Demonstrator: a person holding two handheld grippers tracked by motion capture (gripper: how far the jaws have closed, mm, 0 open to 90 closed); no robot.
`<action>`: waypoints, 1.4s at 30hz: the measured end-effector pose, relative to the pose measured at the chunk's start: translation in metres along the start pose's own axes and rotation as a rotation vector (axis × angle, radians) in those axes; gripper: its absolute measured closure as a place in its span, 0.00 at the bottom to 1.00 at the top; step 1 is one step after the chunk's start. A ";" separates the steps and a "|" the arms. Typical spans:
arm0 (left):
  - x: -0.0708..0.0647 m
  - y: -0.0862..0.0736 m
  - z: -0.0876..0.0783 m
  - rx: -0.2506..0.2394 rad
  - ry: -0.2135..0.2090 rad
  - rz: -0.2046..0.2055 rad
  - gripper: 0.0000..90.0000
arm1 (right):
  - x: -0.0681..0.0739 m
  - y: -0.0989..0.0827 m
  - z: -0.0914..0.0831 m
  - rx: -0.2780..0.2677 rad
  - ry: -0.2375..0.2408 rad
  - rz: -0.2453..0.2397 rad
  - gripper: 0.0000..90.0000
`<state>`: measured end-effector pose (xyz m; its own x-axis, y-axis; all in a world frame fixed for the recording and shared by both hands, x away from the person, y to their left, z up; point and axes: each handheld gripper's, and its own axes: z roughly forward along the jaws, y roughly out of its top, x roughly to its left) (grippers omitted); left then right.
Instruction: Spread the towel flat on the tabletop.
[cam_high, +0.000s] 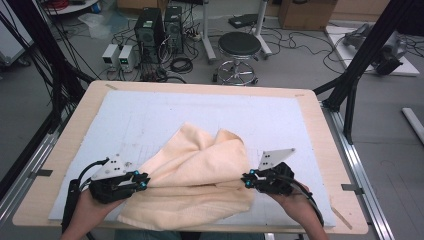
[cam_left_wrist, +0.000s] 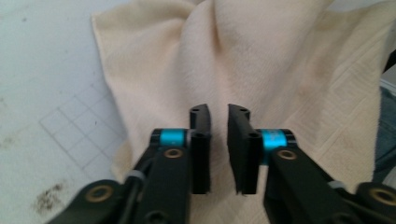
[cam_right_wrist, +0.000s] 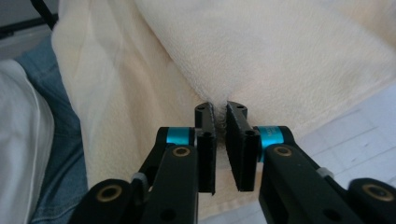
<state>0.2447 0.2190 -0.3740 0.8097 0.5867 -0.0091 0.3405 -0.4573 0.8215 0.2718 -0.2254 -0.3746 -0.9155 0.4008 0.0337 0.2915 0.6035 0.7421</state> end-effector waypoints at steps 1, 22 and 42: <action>0.003 0.005 0.001 -0.003 0.001 0.005 0.78 | -0.002 0.005 -0.004 -0.012 -0.002 0.004 0.85; 0.080 0.025 0.138 0.200 -0.103 -0.073 0.58 | -0.093 0.028 0.093 0.135 0.007 0.030 0.61; 0.078 0.034 0.054 0.013 0.138 -0.111 0.96 | -0.076 0.036 0.024 0.015 -0.088 0.025 0.98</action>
<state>0.3454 0.2135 -0.3780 0.6938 0.7199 -0.0199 0.4308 -0.3927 0.8125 0.3585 -0.2176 -0.3668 -0.8800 0.4748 -0.0074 0.3190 0.6027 0.7314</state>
